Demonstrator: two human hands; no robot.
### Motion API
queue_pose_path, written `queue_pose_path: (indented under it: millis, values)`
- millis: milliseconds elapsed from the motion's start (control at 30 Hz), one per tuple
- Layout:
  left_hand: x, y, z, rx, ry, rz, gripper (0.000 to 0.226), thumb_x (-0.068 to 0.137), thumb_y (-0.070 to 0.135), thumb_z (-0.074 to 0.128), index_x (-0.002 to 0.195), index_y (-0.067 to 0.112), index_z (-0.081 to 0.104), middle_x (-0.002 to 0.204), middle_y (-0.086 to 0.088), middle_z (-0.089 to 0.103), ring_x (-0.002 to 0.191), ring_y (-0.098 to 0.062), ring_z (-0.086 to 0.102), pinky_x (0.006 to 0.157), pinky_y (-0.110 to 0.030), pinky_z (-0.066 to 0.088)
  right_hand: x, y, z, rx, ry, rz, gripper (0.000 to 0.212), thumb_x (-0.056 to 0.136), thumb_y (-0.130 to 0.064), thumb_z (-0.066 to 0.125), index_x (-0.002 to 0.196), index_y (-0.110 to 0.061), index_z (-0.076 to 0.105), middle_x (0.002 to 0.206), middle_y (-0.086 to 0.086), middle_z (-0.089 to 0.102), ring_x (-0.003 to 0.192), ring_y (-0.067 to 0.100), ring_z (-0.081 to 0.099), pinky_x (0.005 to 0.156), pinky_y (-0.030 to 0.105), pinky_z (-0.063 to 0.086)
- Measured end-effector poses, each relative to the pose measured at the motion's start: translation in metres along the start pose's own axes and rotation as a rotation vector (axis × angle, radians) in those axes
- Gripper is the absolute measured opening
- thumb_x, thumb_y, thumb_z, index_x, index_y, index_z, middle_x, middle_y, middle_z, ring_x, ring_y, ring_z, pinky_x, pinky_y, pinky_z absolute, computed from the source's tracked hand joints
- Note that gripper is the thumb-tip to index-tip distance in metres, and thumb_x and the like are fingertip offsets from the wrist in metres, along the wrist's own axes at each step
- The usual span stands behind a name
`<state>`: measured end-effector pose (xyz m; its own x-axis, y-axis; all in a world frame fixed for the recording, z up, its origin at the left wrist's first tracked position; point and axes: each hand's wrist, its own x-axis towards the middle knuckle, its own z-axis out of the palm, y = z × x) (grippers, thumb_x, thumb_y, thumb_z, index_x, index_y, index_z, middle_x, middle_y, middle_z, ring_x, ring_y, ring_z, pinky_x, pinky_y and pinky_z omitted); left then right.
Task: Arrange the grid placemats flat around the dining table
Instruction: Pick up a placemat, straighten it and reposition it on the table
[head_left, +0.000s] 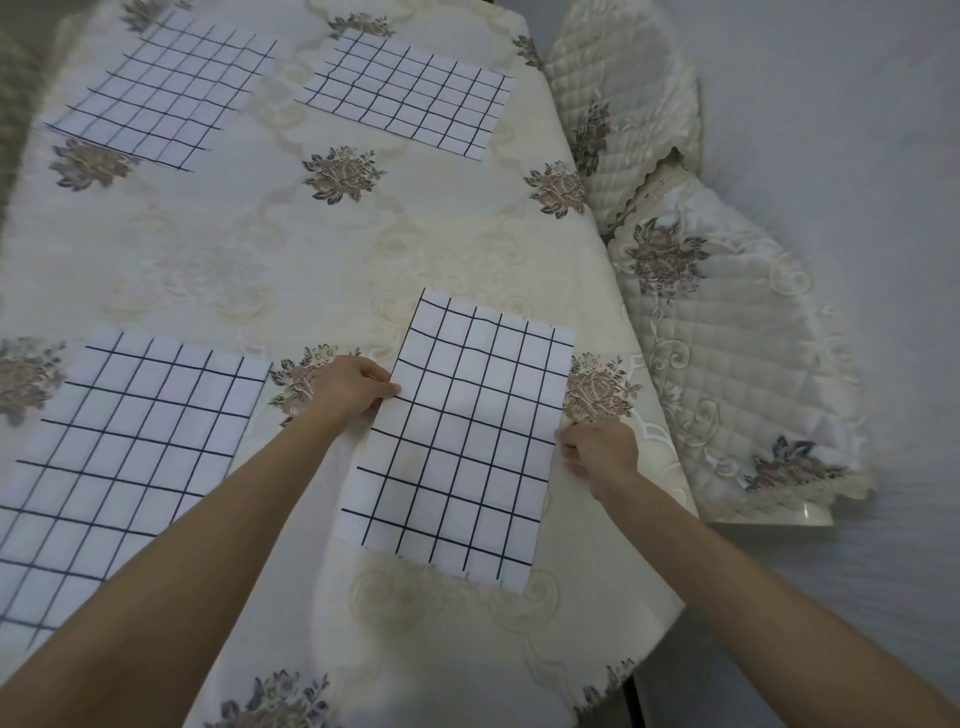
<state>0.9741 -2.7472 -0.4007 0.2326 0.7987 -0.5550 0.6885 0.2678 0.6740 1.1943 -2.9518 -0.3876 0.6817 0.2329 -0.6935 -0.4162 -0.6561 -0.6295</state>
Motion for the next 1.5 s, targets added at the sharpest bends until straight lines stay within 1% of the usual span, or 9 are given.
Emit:
queue_pose_path:
  millis: [167, 300, 467, 600, 800, 933, 1000, 1200, 1500]
  values:
    - [-0.004, 0.000, 0.003, 0.007, 0.002, 0.033, 0.014, 0.073, 0.011, 0.082, 0.076, 0.011, 0.068, 0.066, -0.004, 0.064, 0.060, -0.020, 0.060, 0.070, -0.030, 0.053, -0.008, 0.003, 0.022, -0.104, 0.121, -0.038, 0.020, 0.072, -0.016, 0.081, 0.083, -0.012, 0.066, 0.082, 0.002, 0.062, 0.079, 0.022, 0.061, 0.072, 0.028, 0.047]
    - [-0.005, 0.000, 0.002, 0.006, -0.007, 0.030, 0.014, 0.073, 0.009, 0.081, 0.079, 0.008, 0.069, 0.067, -0.004, 0.064, 0.057, -0.018, 0.058, 0.061, -0.025, 0.050, -0.012, 0.002, 0.039, -0.120, 0.173, -0.032, 0.038, 0.073, -0.014, 0.075, 0.060, -0.024, 0.041, 0.083, 0.001, 0.054, 0.075, 0.021, 0.053, 0.058, 0.024, 0.041]
    - [-0.005, -0.002, 0.000, 0.015, -0.004, 0.059, 0.016, 0.072, 0.010, 0.082, 0.079, 0.007, 0.069, 0.066, -0.002, 0.063, 0.055, -0.016, 0.057, 0.058, -0.023, 0.048, -0.012, 0.005, 0.056, -0.245, 0.278, -0.031, 0.012, 0.075, -0.015, 0.069, 0.087, -0.011, 0.071, 0.106, 0.011, 0.065, 0.096, 0.032, 0.061, 0.074, 0.038, 0.057]
    - [-0.005, -0.003, -0.001, 0.016, -0.012, 0.066, 0.015, 0.073, 0.010, 0.081, 0.079, 0.007, 0.067, 0.067, -0.003, 0.062, 0.058, -0.019, 0.057, 0.066, -0.030, 0.052, -0.014, -0.002, 0.062, -0.255, 0.272, -0.042, 0.008, 0.083, -0.009, 0.059, 0.084, -0.007, 0.067, 0.097, 0.010, 0.065, 0.096, 0.033, 0.060, 0.068, 0.031, 0.049]
    - [-0.002, -0.009, -0.002, 0.008, -0.002, 0.058, 0.017, 0.074, 0.013, 0.081, 0.071, 0.016, 0.065, 0.069, -0.001, 0.064, 0.066, -0.022, 0.061, 0.077, -0.039, 0.055, -0.009, -0.005, 0.063, -0.256, 0.225, -0.089, 0.017, 0.085, -0.001, 0.047, 0.081, -0.017, 0.046, 0.060, -0.001, 0.041, 0.047, 0.016, 0.036, 0.046, 0.021, 0.024]
    - [-0.003, -0.013, -0.005, 0.000, -0.002, 0.046, 0.017, 0.075, 0.012, 0.080, 0.067, 0.014, 0.065, 0.067, 0.000, 0.063, 0.067, -0.021, 0.060, 0.078, -0.038, 0.054, -0.007, -0.012, 0.064, -0.241, 0.194, -0.156, 0.024, 0.081, 0.003, 0.047, 0.088, -0.014, 0.062, 0.064, 0.007, 0.042, 0.054, 0.020, 0.044, 0.055, 0.024, 0.035]
    - [-0.005, -0.015, -0.005, 0.010, -0.015, 0.053, 0.021, 0.076, 0.010, 0.078, 0.063, 0.008, 0.062, 0.060, -0.004, 0.059, 0.058, -0.020, 0.054, 0.071, -0.034, 0.050, -0.008, -0.020, 0.062, -0.226, 0.191, -0.177, 0.025, 0.083, 0.004, 0.049, 0.101, -0.001, 0.066, 0.101, 0.017, 0.065, 0.065, 0.025, 0.056, 0.062, 0.030, 0.046]
    - [-0.016, -0.023, -0.005, -0.033, 0.005, 0.031, 0.021, 0.077, 0.005, 0.076, 0.061, 0.003, 0.063, 0.055, -0.009, 0.059, 0.042, -0.014, 0.054, 0.053, -0.024, 0.047, 0.003, -0.036, 0.063, -0.251, 0.112, -0.218, 0.024, 0.081, 0.004, 0.055, 0.067, -0.016, 0.057, 0.059, -0.001, 0.051, 0.067, 0.024, 0.053, 0.061, 0.030, 0.047]
    - [-0.025, -0.033, -0.005, -0.056, -0.007, 0.015, 0.018, 0.079, 0.009, 0.076, 0.064, 0.010, 0.068, 0.060, -0.008, 0.069, 0.046, -0.007, 0.065, 0.071, -0.034, 0.056, 0.018, -0.059, 0.064, -0.246, 0.007, -0.248, 0.038, 0.084, -0.004, 0.061, 0.121, -0.010, 0.057, 0.105, 0.007, 0.060, 0.088, 0.020, 0.053, 0.073, 0.026, 0.042]
